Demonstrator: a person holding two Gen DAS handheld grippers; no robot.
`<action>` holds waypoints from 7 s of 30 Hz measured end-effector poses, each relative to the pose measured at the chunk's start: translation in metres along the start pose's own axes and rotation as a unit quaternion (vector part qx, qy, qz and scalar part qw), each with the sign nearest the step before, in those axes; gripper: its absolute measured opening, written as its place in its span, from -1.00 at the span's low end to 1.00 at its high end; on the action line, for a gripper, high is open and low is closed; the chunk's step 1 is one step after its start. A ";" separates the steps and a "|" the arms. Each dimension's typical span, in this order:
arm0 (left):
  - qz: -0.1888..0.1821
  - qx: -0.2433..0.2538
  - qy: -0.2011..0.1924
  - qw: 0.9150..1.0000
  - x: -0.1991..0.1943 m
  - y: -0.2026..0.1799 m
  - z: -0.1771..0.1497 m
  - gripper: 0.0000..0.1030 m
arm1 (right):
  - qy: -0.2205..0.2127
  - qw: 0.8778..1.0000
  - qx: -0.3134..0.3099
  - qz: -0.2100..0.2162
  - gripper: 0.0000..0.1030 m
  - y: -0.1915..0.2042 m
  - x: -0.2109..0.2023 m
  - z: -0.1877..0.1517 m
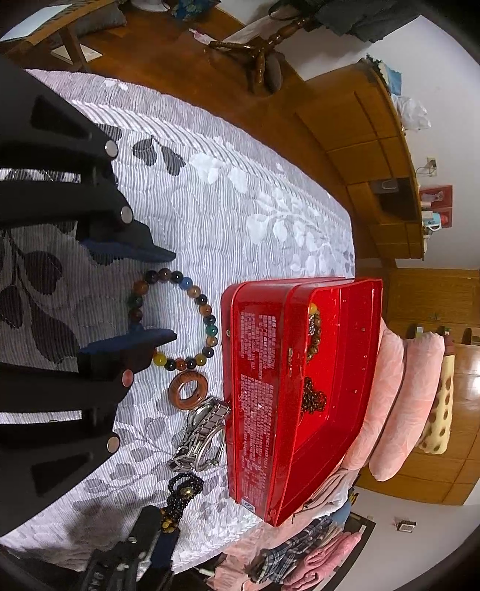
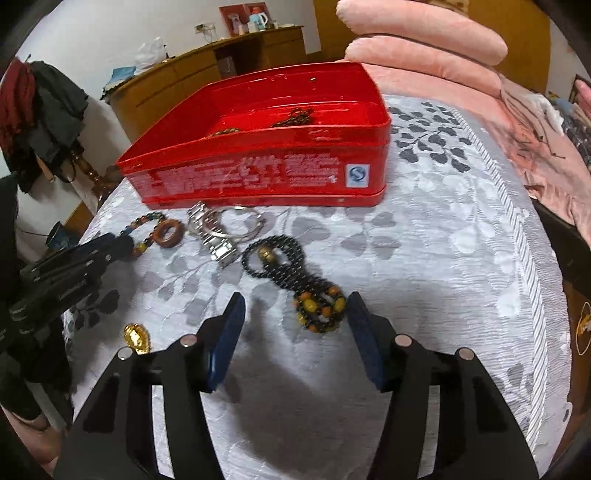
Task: Organize jewelry
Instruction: 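Grasp the multicolour bead bracelet with the left tool while the right tool grasps the black bead strand, then lift both held strands and carry them over the red tin, then lower both strands into the red tin and open both tools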
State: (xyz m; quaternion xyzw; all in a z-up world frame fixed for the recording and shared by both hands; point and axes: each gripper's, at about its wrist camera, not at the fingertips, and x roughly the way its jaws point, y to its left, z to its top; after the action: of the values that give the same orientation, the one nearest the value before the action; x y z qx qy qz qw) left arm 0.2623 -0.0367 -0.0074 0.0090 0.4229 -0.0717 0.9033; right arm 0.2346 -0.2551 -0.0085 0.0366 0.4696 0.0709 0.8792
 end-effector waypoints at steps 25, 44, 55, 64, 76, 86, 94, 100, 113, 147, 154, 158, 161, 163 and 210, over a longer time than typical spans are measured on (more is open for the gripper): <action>-0.012 0.006 0.019 1.000 0.016 0.003 0.013 0.00 | -0.004 0.998 -0.029 -0.061 -0.21 0.019 0.018 0.009; -0.019 0.000 0.013 1.000 0.008 0.000 0.004 -0.85 | -0.006 0.995 0.005 -0.097 -0.31 0.026 0.011 0.004; -0.016 -0.008 0.021 1.000 0.016 0.003 0.012 -0.80 | 0.000 0.993 0.012 -0.119 -0.30 0.033 0.015 0.006; -0.051 -0.007 0.023 0.998 0.018 0.004 0.013 -0.39 | -0.004 0.993 0.007 -0.115 -0.25 0.032 0.015 0.005; -0.058 -0.050 0.006 0.997 0.007 0.019 0.006 -0.85 | -0.007 0.994 0.010 -0.112 -0.25 0.031 0.014 0.004; -0.049 -0.034 0.017 0.998 0.011 0.018 0.005 -0.74 | -0.008 0.994 0.001 -0.113 -0.25 0.032 0.016 0.005; -0.045 -0.035 0.007 0.998 0.006 0.017 0.003 -0.85 | -0.011 0.994 -0.008 -0.111 -0.56 0.035 0.014 0.003; -0.053 -0.035 -0.015 0.998 -0.011 0.014 0.006 -0.85 | -0.010 0.995 -0.004 -0.097 -0.66 0.035 0.006 0.003; -0.072 -0.017 -0.055 0.996 -0.044 0.001 0.015 -0.85 | -0.038 0.996 0.007 -0.082 -0.67 0.027 -0.023 0.009; -0.055 0.008 -0.062 0.997 -0.034 -0.028 0.055 -0.85 | -0.053 0.994 0.003 -0.099 -0.67 0.023 -0.027 0.058; -0.063 0.007 -0.067 0.996 -0.034 -0.031 0.069 -0.85 | -0.064 0.993 -0.006 -0.098 -0.67 0.027 -0.033 0.077; -0.070 0.007 -0.080 0.994 -0.043 -0.033 0.076 -0.85 | -0.073 0.993 -0.012 -0.094 -0.67 0.030 -0.038 0.087; -0.074 0.007 -0.092 0.993 -0.050 -0.034 0.083 -0.85 | -0.080 0.992 -0.016 -0.092 -0.68 0.033 -0.042 0.092; -0.075 0.007 -0.100 0.992 -0.054 -0.035 0.088 -0.85 | -0.086 0.992 -0.020 -0.090 -0.68 0.035 -0.046 0.097; -0.062 -0.018 -0.052 0.997 0.044 -0.026 0.148 -0.85 | -0.044 0.997 -0.005 -0.070 -0.68 0.015 0.039 0.159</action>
State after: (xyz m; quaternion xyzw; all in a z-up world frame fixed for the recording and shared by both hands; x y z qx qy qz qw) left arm 0.3994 -0.0793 0.0553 -0.0376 0.3767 -0.1203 0.9177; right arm 0.3865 -0.2336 0.0502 0.0024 0.4313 0.0098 0.9022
